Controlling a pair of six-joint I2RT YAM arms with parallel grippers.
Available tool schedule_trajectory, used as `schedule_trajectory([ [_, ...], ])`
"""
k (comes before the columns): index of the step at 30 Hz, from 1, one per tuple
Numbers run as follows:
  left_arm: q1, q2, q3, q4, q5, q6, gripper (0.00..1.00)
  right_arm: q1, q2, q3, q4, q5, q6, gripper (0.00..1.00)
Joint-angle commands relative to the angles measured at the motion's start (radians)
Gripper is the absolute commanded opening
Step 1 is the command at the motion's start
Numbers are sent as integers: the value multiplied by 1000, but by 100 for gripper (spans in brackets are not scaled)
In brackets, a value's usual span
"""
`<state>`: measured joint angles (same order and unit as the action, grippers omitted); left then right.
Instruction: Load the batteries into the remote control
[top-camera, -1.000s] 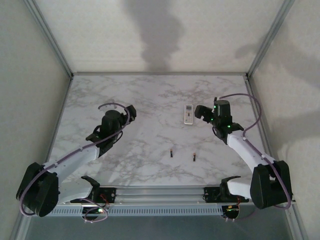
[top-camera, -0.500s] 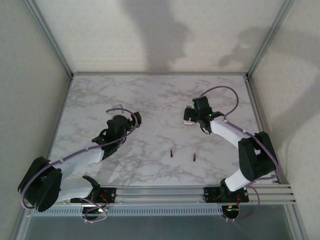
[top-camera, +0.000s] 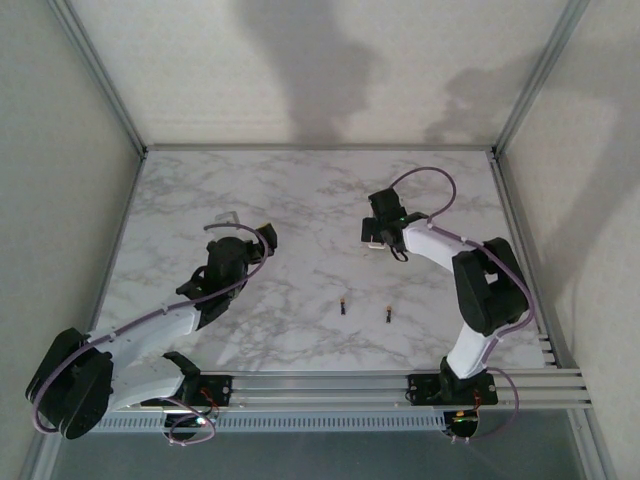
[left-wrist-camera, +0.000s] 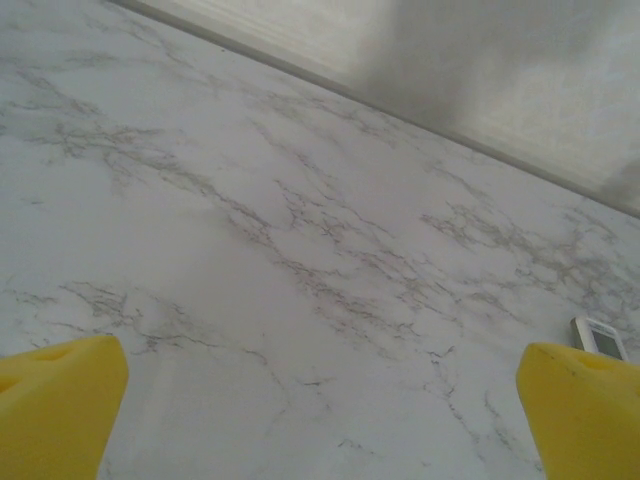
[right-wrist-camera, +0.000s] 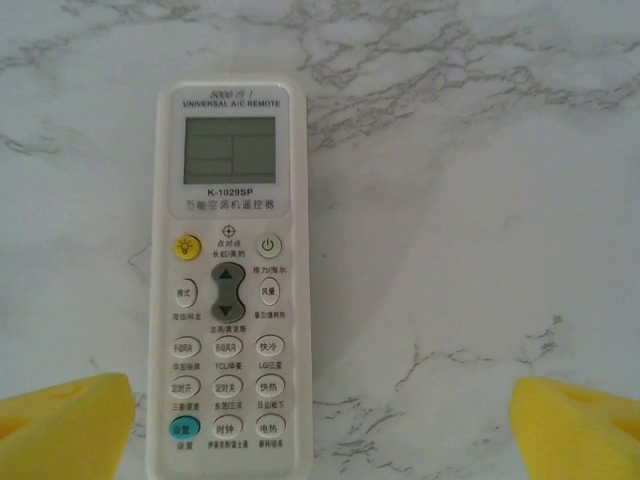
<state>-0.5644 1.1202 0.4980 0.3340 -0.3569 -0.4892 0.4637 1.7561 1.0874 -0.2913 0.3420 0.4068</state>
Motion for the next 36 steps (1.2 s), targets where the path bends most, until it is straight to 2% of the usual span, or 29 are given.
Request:
schedule_trajectory([
  [1, -3, -8, 10, 16, 0, 12, 99, 7, 41, 42, -33, 20, 4, 93],
  [11, -3, -1, 17, -18, 5, 15, 100, 10, 160, 133, -35, -46, -10, 75],
  [20, -3, 14, 26, -28, 6, 13, 100, 31, 181, 142, -37, -21, 0, 75],
  [31, -3, 18, 27, -29, 10, 11, 99, 61, 98, 134, -42, 34, -6, 81],
  [36, -3, 20, 28, -31, 15, 11, 100, 61, 120, 138, -50, 48, -6, 82],
])
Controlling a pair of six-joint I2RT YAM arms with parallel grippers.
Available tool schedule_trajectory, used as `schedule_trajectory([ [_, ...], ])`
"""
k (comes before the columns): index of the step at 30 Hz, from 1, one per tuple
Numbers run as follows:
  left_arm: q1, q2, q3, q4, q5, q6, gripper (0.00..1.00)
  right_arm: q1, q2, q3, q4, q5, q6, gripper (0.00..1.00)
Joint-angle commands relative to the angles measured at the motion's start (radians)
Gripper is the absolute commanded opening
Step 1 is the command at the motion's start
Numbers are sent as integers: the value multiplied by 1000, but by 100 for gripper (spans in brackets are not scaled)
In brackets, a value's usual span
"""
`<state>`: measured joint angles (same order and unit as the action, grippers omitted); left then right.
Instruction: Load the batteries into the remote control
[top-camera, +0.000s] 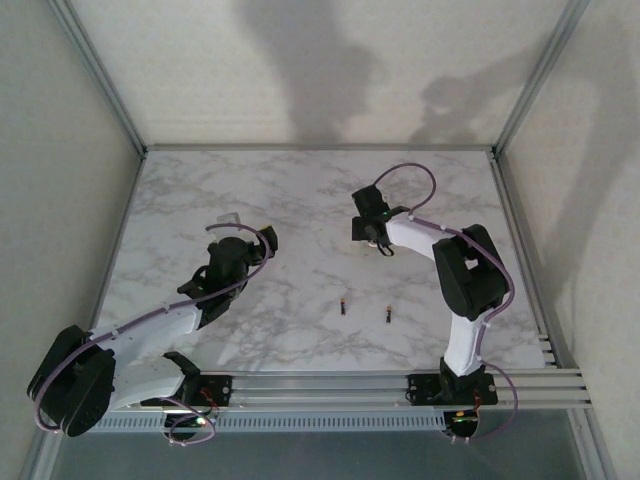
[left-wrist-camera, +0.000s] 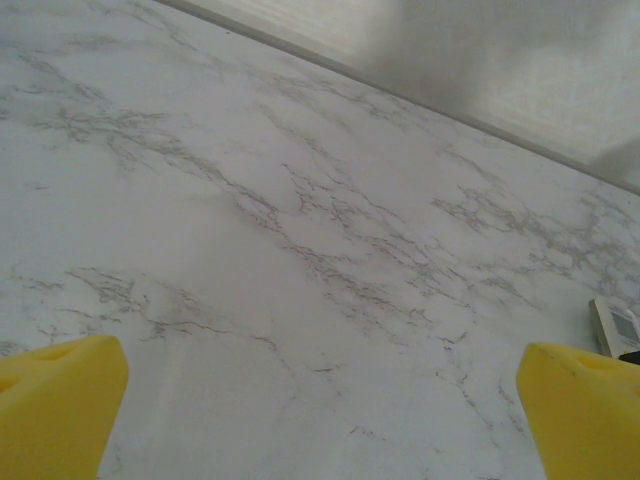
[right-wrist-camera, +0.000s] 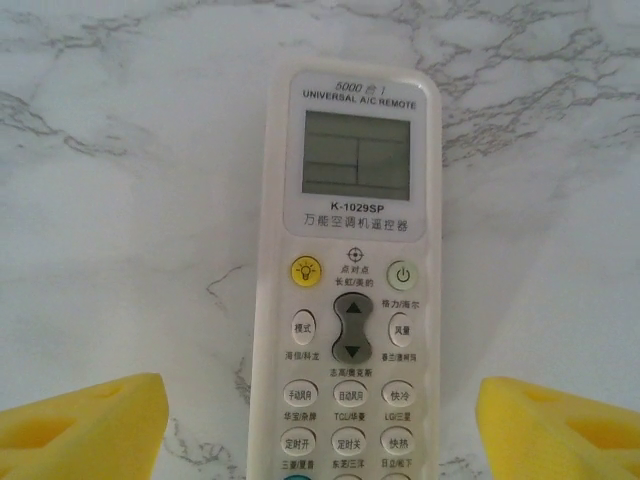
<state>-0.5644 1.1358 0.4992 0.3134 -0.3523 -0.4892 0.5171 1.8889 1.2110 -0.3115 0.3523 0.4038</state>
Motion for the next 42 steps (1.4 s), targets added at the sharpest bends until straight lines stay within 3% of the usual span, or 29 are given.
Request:
schedule_trajectory([
  [1, -3, 3, 27, -11, 10, 11, 100, 8, -7, 13, -29, 35, -1, 81],
  [15, -3, -8, 28, -17, 19, 1, 100, -13, 42, -41, 23, -11, 42, 73],
  [25, -3, -10, 35, -23, 39, -5, 100, -28, 43, -89, 63, -53, 63, 56],
  [33, -3, -18, 61, -49, 62, -19, 100, -28, -71, -138, 96, -68, 47, 34],
  [42, 6, -15, 110, -57, 157, -59, 100, -23, -236, -169, 113, -151, 49, 29],
])
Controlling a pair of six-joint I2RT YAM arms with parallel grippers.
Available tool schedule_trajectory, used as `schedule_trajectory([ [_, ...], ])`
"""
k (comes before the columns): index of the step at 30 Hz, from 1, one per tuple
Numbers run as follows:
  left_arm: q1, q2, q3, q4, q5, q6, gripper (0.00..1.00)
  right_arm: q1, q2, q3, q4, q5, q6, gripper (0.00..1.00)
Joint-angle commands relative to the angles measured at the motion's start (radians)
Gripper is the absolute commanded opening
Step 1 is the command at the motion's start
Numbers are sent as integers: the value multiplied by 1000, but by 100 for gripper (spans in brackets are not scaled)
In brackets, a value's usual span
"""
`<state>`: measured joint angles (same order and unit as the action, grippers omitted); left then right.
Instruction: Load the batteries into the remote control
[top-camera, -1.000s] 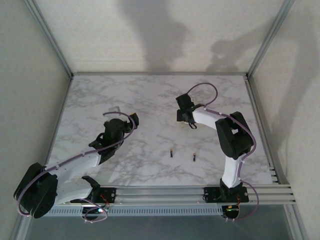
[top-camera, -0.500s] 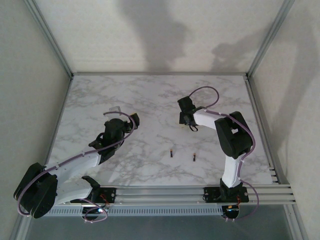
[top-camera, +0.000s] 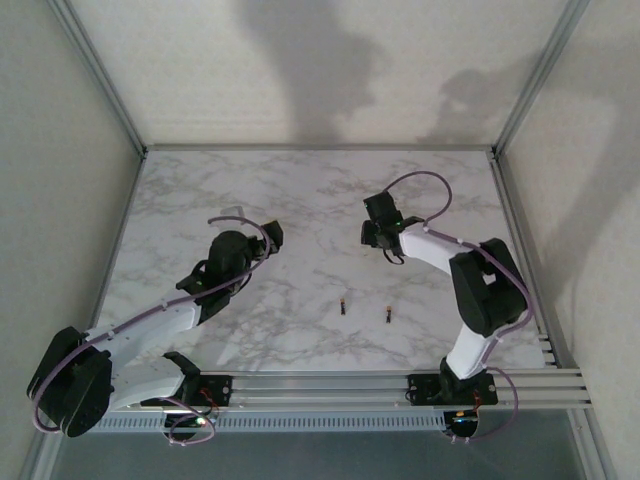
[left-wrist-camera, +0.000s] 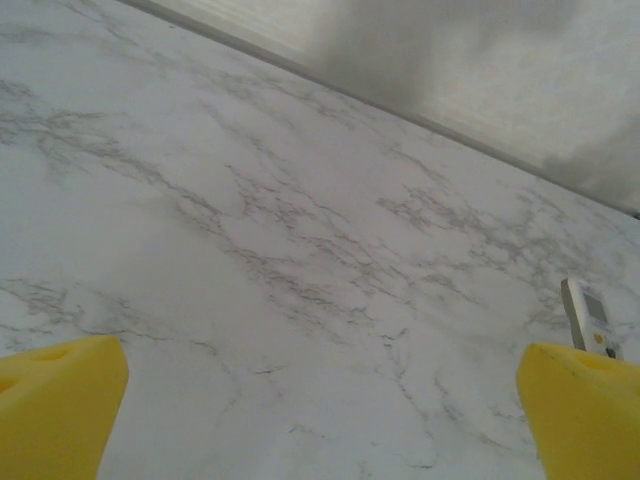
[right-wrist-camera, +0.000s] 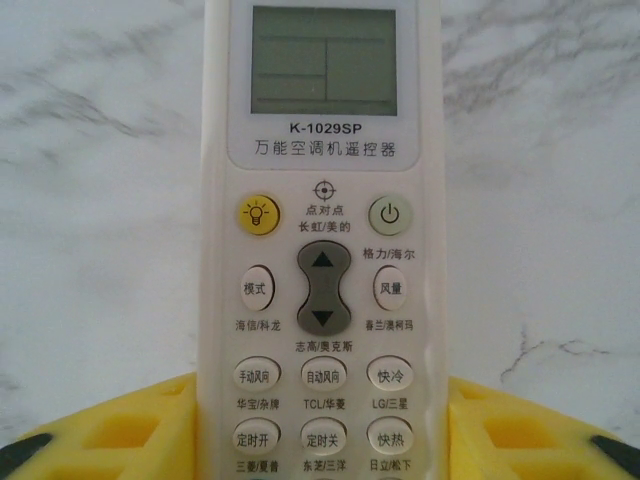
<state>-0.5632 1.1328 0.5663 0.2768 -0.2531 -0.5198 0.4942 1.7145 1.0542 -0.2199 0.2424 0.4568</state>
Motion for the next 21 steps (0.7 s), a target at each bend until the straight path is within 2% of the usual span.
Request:
schedule_trajectory([
  [1, 9, -11, 48, -19, 73, -36, 100, 3, -81, -15, 26, -57, -3, 29],
  [6, 50, -16, 65, 5, 182, -80, 100, 8, -174, -25, 39, -167, 8, 26],
  [9, 88, -16, 76, 38, 287, -120, 100, 8, -233, -37, 60, -250, 14, 27],
  [14, 136, -13, 97, 154, 482, -208, 100, 8, -315, -76, 176, -473, 51, 27],
  [21, 149, 43, 200, 242, 637, -309, 99, 9, -344, -84, 401, -800, 176, 27],
])
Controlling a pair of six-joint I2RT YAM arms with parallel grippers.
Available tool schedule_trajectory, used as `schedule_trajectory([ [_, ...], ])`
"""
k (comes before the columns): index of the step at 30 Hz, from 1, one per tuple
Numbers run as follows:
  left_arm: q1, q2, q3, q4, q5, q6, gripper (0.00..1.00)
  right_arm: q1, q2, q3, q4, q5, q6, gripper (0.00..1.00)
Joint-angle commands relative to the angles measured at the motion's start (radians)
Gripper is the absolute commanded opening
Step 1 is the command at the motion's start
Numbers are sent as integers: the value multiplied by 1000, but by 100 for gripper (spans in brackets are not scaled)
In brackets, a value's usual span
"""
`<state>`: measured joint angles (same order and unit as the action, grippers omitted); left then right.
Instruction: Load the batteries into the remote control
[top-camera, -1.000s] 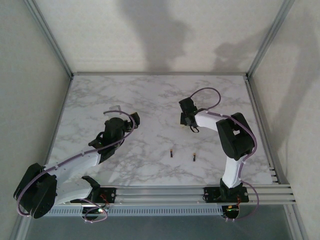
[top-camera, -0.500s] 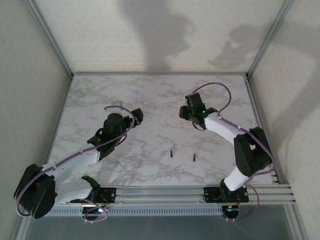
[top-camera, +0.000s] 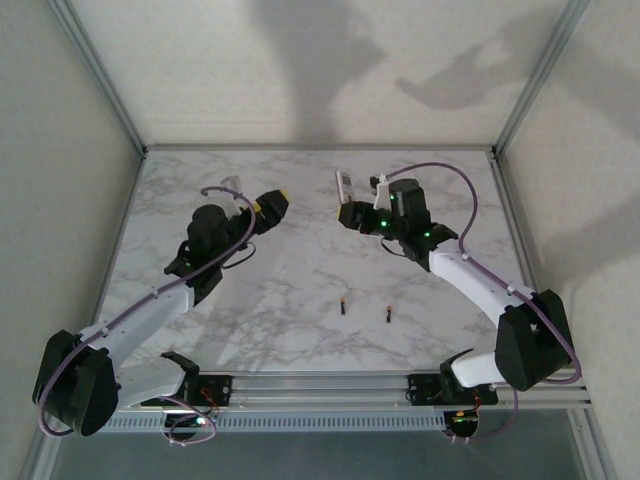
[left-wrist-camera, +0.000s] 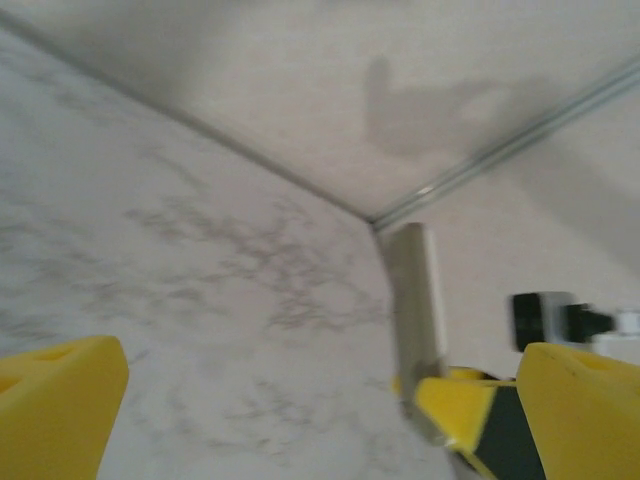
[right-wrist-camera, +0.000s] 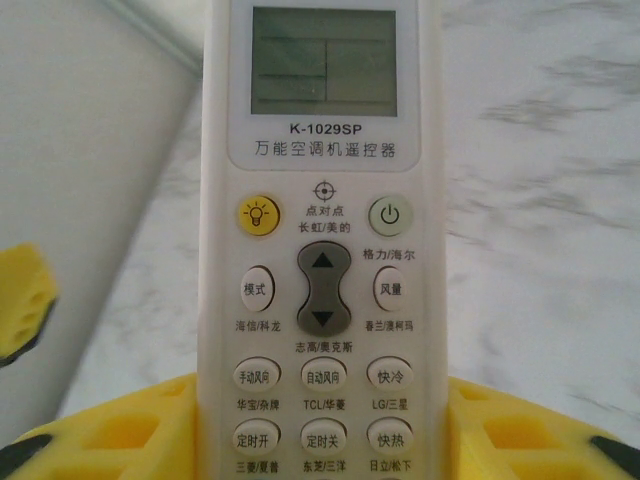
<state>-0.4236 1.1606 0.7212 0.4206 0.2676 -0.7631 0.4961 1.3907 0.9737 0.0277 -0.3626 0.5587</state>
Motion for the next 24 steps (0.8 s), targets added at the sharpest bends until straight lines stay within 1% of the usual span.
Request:
schedule_trajectory([
  [1, 15, 20, 46, 131, 133, -87, 99, 6, -21, -1, 183, -227, 92, 27],
  [4, 28, 35, 46, 212, 162, -134, 99, 7, -24, 5, 239, -275, 136, 27],
  [8, 28, 80, 78, 277, 242, -169, 100, 7, -29, -2, 337, -336, 216, 26],
  [10, 28, 110, 83, 347, 299, -204, 100, 8, -30, -4, 382, -358, 257, 26],
  [13, 28, 144, 86, 430, 346, -254, 100, 9, -32, -10, 446, -385, 310, 26],
  [21, 27, 217, 113, 564, 419, -349, 95, 47, -32, 1, 484, -408, 340, 25],
  [24, 19, 225, 124, 587, 437, -356, 94, 53, -26, 3, 496, -412, 348, 25],
])
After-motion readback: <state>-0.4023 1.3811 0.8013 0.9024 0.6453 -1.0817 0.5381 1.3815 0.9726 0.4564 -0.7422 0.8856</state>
